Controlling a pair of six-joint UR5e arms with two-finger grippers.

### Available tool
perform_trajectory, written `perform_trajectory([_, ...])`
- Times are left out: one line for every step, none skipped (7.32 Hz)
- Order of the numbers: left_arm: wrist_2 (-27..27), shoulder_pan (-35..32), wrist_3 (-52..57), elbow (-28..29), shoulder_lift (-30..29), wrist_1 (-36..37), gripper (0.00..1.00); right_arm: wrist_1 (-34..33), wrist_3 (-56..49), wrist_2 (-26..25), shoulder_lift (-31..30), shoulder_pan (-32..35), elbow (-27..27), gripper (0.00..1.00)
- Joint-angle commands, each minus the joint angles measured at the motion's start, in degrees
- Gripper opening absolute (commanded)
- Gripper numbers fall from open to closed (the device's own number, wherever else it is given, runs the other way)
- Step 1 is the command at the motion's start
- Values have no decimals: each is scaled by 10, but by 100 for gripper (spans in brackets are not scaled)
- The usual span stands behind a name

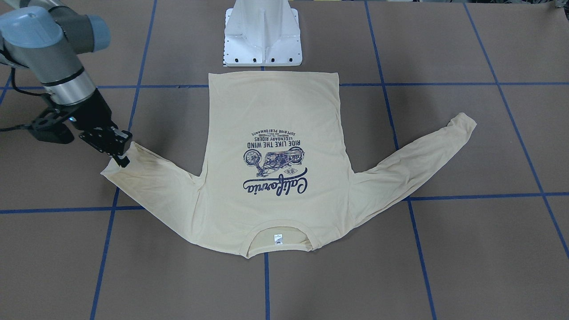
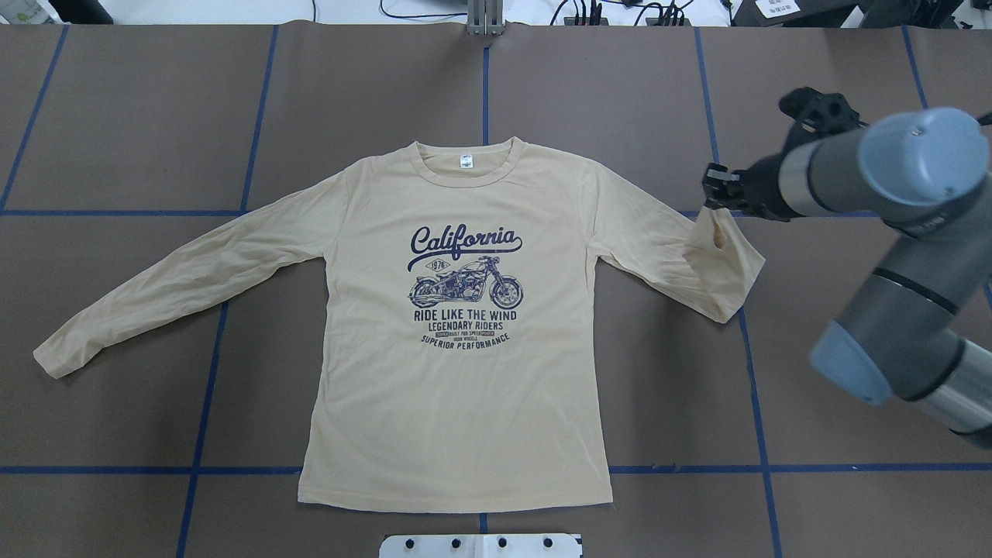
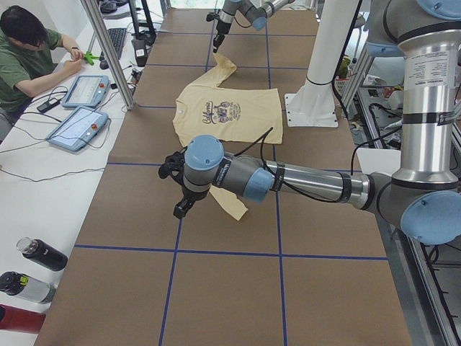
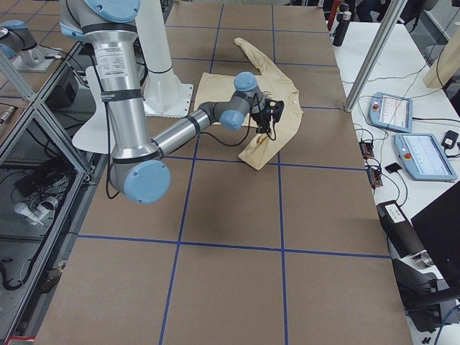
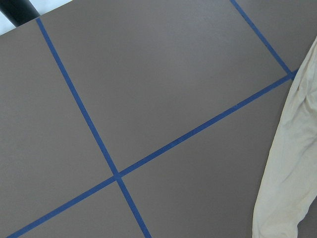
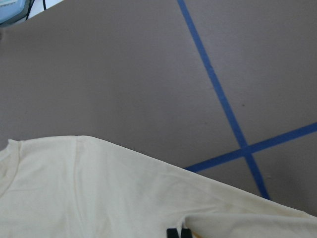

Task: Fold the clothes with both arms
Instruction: 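Carry the sleeve with the right gripper across the shirt body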

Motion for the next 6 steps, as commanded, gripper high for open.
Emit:
perform_trajectory([-1, 0, 0, 0, 0, 0, 100, -125, 50, -29, 176, -11, -53, 0])
perform_trajectory([-1, -1, 0, 0, 0, 0, 100, -126, 51, -51, 214, -11, -54, 0])
perform_trajectory([-1, -1, 0, 1, 0, 0, 100, -142, 51, -81, 274, -24, -72, 0])
perform_trajectory([-6, -1, 0, 7, -1, 0, 100, -156, 51, -100, 346, -37, -118, 0])
perform_trajectory([-8, -1, 0, 15, -5, 0, 100, -159, 53, -111, 401, -65, -182, 0])
perform_trajectory([-8, 0, 0, 20, -6, 0, 100, -155, 54, -178, 461, -112, -268, 0])
